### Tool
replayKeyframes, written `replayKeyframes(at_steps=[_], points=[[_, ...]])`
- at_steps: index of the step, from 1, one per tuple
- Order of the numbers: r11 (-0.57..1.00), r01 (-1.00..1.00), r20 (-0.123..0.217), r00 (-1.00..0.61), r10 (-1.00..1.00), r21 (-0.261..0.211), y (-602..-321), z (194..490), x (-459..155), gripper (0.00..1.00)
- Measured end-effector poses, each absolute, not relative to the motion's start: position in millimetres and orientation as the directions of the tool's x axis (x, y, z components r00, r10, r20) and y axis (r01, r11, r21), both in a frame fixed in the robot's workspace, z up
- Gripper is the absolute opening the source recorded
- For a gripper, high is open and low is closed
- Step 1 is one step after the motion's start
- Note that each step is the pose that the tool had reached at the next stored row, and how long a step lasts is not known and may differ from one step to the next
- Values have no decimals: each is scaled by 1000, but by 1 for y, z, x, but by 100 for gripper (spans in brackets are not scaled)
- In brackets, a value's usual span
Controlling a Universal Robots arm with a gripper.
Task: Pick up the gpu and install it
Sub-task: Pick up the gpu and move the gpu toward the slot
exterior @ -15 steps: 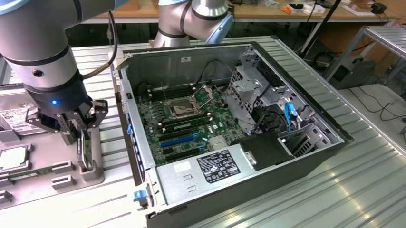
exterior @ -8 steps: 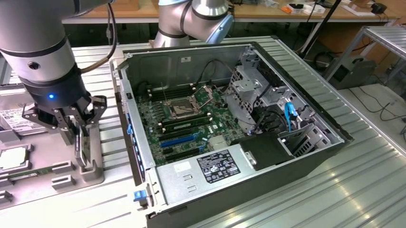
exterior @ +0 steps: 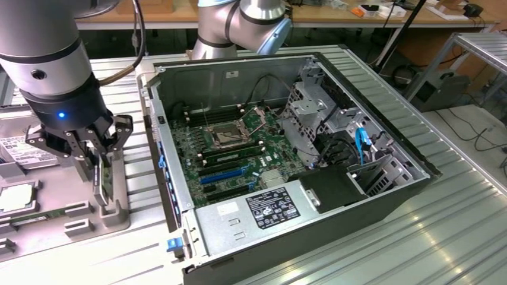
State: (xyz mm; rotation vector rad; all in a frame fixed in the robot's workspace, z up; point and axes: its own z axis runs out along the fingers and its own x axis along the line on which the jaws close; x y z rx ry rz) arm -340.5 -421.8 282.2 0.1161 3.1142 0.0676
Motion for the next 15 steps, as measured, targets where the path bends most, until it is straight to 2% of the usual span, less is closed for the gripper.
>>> replayKeyframes(at_steps=[15], points=[[996,74,-23,-997,75,44,-422,288,-341,27]])
